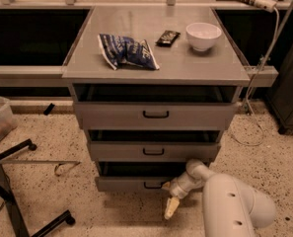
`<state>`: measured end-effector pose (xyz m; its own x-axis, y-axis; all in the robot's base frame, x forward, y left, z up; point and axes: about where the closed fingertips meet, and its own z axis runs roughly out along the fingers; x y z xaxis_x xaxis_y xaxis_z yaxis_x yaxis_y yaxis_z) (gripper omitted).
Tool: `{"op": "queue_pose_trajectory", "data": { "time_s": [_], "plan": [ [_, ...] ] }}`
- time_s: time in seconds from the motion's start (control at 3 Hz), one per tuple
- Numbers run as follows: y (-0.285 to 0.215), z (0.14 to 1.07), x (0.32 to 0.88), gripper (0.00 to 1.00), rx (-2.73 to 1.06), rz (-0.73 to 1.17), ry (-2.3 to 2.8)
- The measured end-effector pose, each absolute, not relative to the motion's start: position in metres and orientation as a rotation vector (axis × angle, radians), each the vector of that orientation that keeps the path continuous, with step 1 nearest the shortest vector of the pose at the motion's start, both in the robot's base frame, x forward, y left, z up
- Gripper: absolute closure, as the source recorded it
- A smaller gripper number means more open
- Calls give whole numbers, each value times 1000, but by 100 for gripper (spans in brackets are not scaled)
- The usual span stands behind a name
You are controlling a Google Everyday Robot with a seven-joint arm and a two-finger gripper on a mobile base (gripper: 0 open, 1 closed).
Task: Close bottom drawer
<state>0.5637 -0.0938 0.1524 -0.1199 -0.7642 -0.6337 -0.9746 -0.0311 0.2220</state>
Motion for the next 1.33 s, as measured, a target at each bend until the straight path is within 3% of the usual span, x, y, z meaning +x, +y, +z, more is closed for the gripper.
{"op": "queue_pose_trajectory", "data": {
  "time_s": [1.33],
  "plan": [
    [-94,153,583,0,-1789,819,1934]
  ]
}}
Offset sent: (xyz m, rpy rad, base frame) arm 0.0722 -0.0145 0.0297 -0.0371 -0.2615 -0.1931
